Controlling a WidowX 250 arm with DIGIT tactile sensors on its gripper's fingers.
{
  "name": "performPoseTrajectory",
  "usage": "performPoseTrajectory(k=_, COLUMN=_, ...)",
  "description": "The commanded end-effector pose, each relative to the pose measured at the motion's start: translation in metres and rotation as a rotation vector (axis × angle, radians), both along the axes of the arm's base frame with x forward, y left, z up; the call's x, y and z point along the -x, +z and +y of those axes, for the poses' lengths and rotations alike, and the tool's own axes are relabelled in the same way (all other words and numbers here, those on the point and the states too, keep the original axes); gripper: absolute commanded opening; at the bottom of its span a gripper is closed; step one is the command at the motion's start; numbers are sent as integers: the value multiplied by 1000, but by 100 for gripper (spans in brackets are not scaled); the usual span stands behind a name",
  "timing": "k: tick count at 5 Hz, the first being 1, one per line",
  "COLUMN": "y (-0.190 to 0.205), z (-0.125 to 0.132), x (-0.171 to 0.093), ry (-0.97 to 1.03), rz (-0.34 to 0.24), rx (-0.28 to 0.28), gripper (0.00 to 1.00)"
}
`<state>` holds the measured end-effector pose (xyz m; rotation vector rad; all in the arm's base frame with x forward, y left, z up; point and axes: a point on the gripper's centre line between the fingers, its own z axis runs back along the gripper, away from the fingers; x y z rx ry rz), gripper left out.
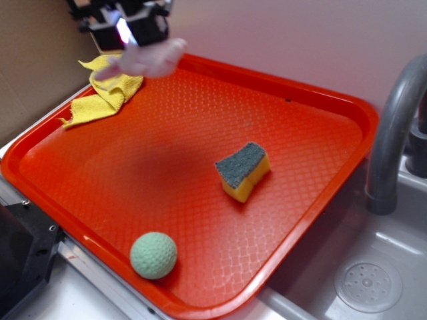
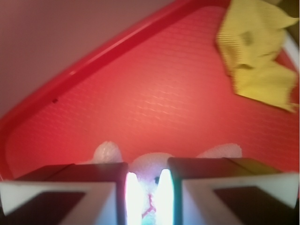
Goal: Grab the pink bunny.
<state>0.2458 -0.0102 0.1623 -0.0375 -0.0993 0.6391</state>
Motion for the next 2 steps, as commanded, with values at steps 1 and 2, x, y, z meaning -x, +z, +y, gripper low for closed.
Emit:
performPoseTrajectory(k=1, y=62, z=-9, x=27, ry=-79, rz=-67, rx=-12, gripper=0)
performPoseTrajectory(k=2, y=56, z=-13, x=21, ry=-74, rz=-81, rx=-57, gripper=0)
